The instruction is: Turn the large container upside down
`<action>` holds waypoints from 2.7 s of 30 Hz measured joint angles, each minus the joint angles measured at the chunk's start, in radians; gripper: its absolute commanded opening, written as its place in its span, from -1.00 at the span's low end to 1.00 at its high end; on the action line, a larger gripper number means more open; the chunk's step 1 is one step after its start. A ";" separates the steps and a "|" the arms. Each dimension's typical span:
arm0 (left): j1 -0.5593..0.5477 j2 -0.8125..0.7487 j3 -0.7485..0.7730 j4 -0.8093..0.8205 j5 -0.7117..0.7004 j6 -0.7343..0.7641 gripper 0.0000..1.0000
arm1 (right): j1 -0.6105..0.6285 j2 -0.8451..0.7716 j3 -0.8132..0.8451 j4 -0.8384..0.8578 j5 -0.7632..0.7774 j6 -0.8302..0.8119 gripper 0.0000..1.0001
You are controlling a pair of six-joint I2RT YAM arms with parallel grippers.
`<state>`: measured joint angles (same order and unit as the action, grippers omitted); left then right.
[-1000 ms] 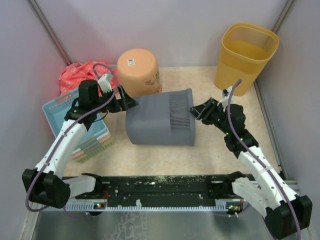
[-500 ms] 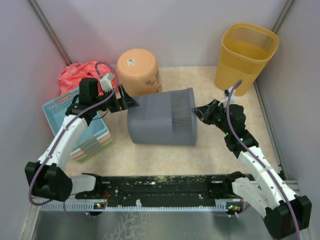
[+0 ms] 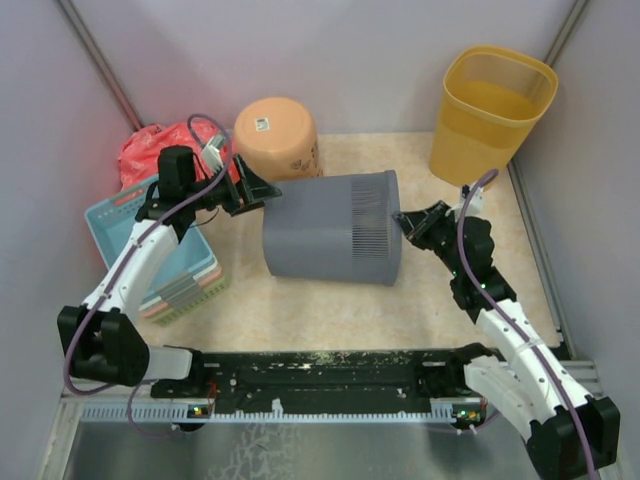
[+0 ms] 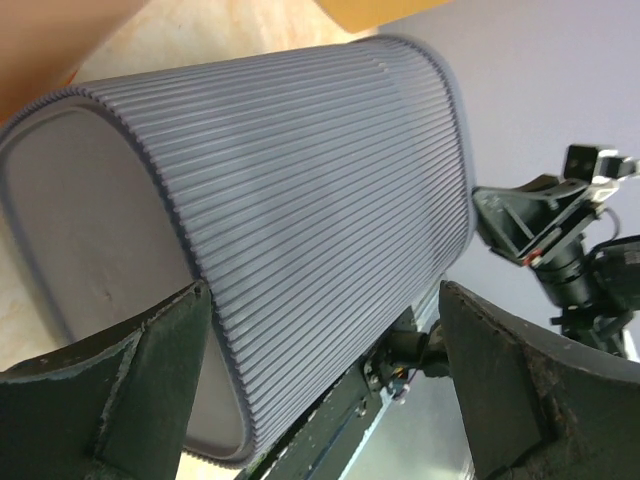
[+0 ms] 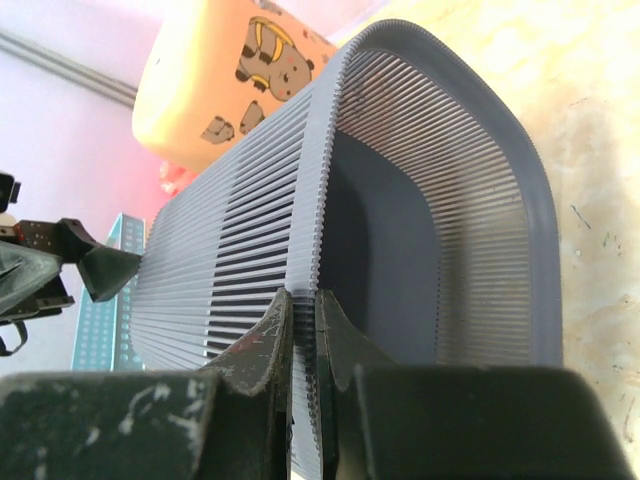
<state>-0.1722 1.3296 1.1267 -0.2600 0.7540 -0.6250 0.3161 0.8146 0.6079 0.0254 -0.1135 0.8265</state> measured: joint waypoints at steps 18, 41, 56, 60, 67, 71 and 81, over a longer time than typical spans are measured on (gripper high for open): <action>-0.057 0.054 0.048 0.337 0.068 -0.201 0.96 | -0.037 -0.137 -0.290 0.299 0.152 0.325 -1.00; -0.428 0.314 0.221 0.756 0.202 -0.424 0.99 | -0.008 -0.252 -0.524 0.047 0.189 0.429 -0.46; -0.433 0.271 0.380 0.338 0.151 -0.056 0.99 | -0.008 -0.317 -0.203 -0.270 0.040 -0.043 0.23; -0.432 0.113 0.354 0.159 0.034 0.164 0.99 | -0.008 -0.288 -0.068 -0.314 -0.166 -0.251 0.31; -0.432 -0.217 0.160 0.039 -0.123 0.407 0.99 | 0.035 -0.177 -0.072 -0.246 -0.563 -0.337 0.35; -0.432 -0.310 0.046 0.003 -0.168 0.462 0.99 | 0.150 -0.083 -0.083 -0.179 -0.603 -0.318 0.37; -0.432 -0.316 0.005 -0.085 -0.231 0.494 0.99 | 0.188 0.082 -0.211 0.277 -0.165 -0.005 0.39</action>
<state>-0.6044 1.0138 1.1313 -0.3450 0.5228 -0.1307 0.5041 0.8963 0.3973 0.3027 -0.2783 0.8211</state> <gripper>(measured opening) 0.997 0.689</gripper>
